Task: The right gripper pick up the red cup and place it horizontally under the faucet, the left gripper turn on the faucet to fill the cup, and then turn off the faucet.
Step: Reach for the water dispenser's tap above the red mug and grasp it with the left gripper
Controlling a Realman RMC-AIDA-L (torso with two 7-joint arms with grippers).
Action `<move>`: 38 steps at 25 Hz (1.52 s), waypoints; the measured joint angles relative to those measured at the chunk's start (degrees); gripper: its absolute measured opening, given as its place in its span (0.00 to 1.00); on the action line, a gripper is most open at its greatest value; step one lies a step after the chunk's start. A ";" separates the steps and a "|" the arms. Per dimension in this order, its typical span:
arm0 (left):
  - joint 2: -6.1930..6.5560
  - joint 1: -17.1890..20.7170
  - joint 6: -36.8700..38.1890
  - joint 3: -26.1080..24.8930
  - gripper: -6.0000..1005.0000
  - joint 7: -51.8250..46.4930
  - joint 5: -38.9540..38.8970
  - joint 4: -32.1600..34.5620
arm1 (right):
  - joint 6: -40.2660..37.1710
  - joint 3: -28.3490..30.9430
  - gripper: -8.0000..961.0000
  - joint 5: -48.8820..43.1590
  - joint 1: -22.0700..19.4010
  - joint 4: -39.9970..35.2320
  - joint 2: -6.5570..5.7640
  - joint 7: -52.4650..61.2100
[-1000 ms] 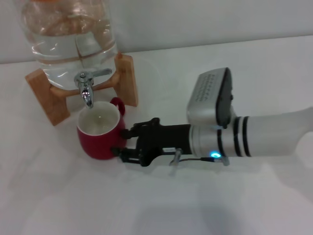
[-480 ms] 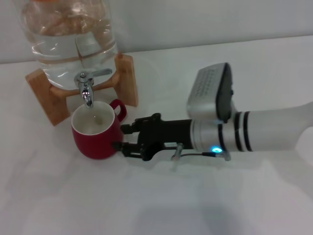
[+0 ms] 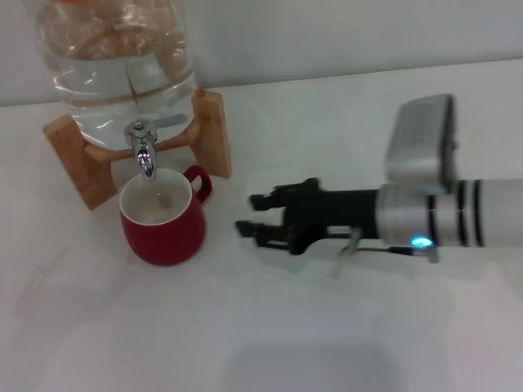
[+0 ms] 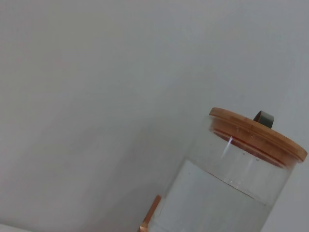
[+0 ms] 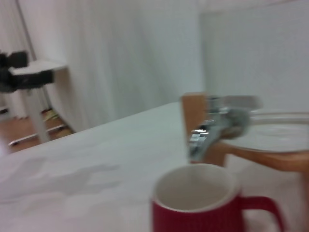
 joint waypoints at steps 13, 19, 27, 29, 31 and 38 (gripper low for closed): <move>-0.09 -1.03 -0.20 0.34 0.89 -0.33 1.67 -0.32 | 21.43 25.44 0.53 -4.11 -6.28 -1.89 -2.55 0.12; -0.27 -2.79 -2.36 0.61 0.89 -6.65 9.31 4.75 | 23.83 30.48 0.56 -5.27 -7.97 -2.54 -2.60 2.14; -0.68 -5.10 -4.78 8.17 0.89 -26.17 19.37 21.53 | 19.02 30.63 0.55 -6.64 -7.57 -5.21 -2.26 5.71; -0.64 -5.45 -4.71 10.81 0.89 -29.90 20.60 25.03 | 18.14 30.66 0.55 -6.82 -7.57 -5.45 -2.16 6.00; -0.57 -6.13 -4.77 14.10 0.89 -34.62 22.19 29.54 | 17.45 30.54 0.55 -6.93 -7.55 -5.70 -2.02 6.03; -0.47 -9.56 -5.14 24.77 0.89 -46.60 28.94 44.14 | 15.51 30.45 0.55 -8.88 -7.27 -6.52 -1.06 6.05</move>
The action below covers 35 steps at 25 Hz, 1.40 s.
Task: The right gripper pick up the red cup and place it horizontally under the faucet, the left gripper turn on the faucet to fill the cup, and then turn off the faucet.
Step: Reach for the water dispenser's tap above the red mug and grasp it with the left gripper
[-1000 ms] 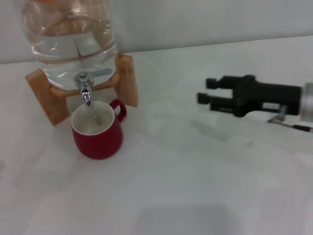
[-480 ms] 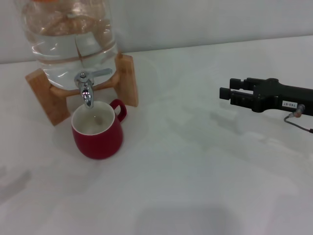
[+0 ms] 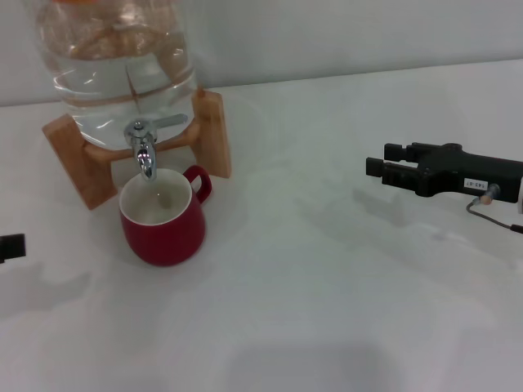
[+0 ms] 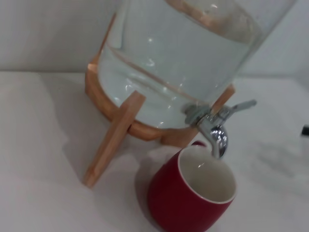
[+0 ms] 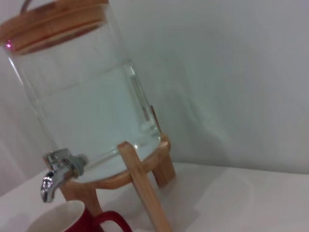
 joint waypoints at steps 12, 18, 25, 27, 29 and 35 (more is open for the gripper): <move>-0.03 -10.17 0.74 16.78 0.89 -6.07 16.52 13.62 | -3.39 -0.31 0.55 -2.34 0.26 -2.03 0.94 0.22; -0.09 -13.41 3.65 24.05 0.89 -5.04 23.81 15.84 | -3.53 -0.03 0.55 -2.60 0.26 -2.11 1.39 0.35; -0.20 -15.14 8.95 30.33 0.89 -2.48 25.46 17.00 | -3.54 0.12 0.55 -2.60 0.35 -2.11 1.53 0.35; -0.23 -15.89 9.49 30.86 0.89 -1.53 24.59 17.00 | -3.54 0.12 0.55 -2.60 0.35 -2.11 1.52 0.35; -0.27 -16.72 9.89 31.21 0.89 -0.66 23.54 16.89 | -3.54 0.12 0.55 -2.60 0.40 -2.12 1.51 0.35; -0.30 -18.00 10.85 31.92 0.89 0.70 21.04 16.41 | -3.53 0.21 0.55 -2.59 1.00 -2.17 1.50 0.35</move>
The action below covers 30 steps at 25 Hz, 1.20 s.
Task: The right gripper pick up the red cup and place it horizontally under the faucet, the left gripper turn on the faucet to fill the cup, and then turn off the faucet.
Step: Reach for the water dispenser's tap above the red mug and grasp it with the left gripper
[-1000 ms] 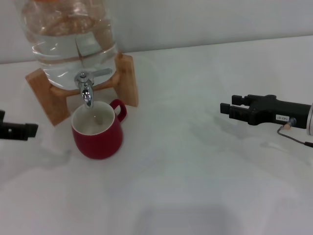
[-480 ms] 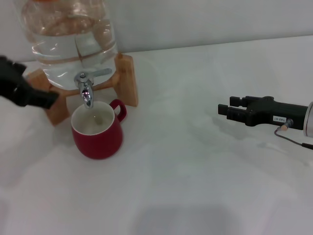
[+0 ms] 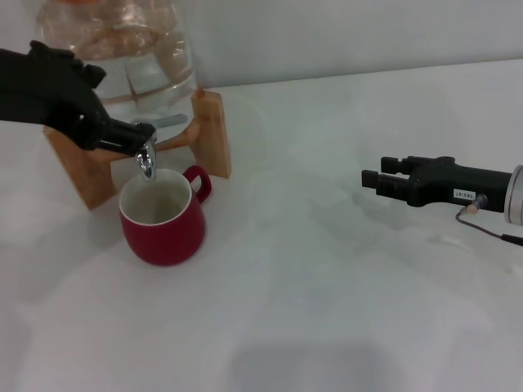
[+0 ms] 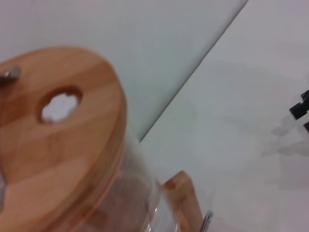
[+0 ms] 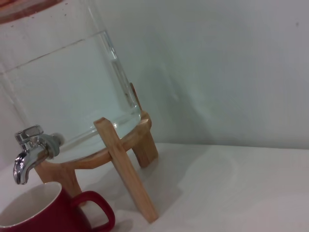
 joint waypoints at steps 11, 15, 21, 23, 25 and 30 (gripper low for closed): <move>-0.03 -5.02 0.86 0.30 0.89 2.21 -0.30 -7.92 | 0.00 0.01 0.55 0.00 0.18 -0.10 0.03 0.00; -0.01 -6.99 0.97 0.55 0.89 2.63 -1.11 -10.64 | 0.00 0.00 0.55 0.07 0.33 -0.64 0.08 0.00; 0.12 -10.03 0.42 0.58 0.89 3.15 -1.48 -13.75 | 0.00 0.00 0.55 0.09 0.44 -0.82 -0.01 0.00; 0.15 -10.68 0.36 0.55 0.89 3.33 -1.32 -14.60 | 0.00 0.00 0.55 0.09 0.47 -0.82 -0.05 0.03; 0.15 -11.05 0.34 0.46 0.89 3.69 -1.19 -15.57 | 0.00 0.00 0.55 0.13 0.53 -0.98 -0.09 0.05; 0.15 -11.67 0.76 0.30 0.89 4.39 -1.14 -17.80 | 0.00 0.09 0.55 0.50 1.06 -2.11 -0.24 0.07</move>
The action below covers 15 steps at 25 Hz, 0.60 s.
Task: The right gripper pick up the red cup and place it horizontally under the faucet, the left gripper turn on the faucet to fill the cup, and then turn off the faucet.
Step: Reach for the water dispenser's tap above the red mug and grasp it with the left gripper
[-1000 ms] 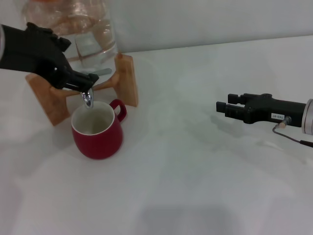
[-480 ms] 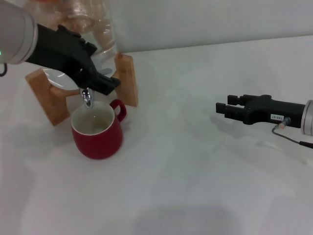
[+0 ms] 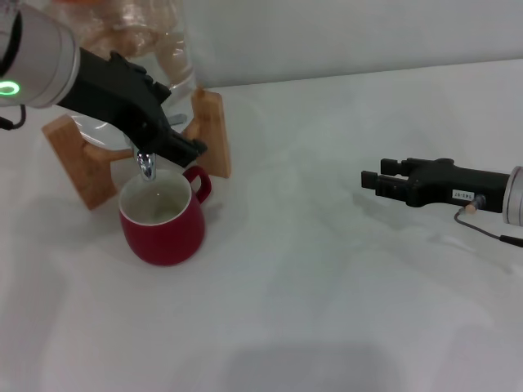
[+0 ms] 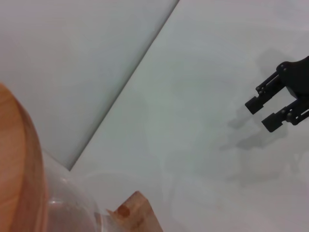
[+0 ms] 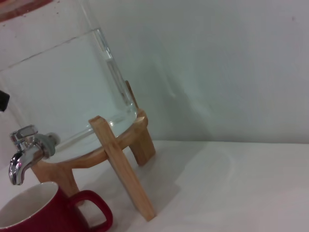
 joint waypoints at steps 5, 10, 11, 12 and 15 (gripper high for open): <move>0.00 -1.21 1.28 -0.11 0.89 0.75 0.17 -3.83 | -0.20 0.00 0.55 0.02 0.33 -0.19 -0.02 0.02; -0.05 -1.98 2.48 -0.04 0.89 1.42 0.24 -5.74 | -0.33 0.00 0.55 0.11 0.35 -0.46 -0.03 0.02; -0.05 -2.10 2.63 0.01 0.89 1.50 0.25 -5.95 | -0.33 0.00 0.55 0.11 0.37 -0.55 -0.03 0.02; -0.06 -2.28 2.83 0.10 0.89 1.62 0.29 -6.28 | -0.35 0.00 0.55 0.12 0.40 -0.64 -0.03 0.02; -0.08 -2.83 3.28 0.25 0.89 1.83 0.34 -7.23 | -0.35 0.00 0.55 0.12 0.42 -0.70 -0.03 0.02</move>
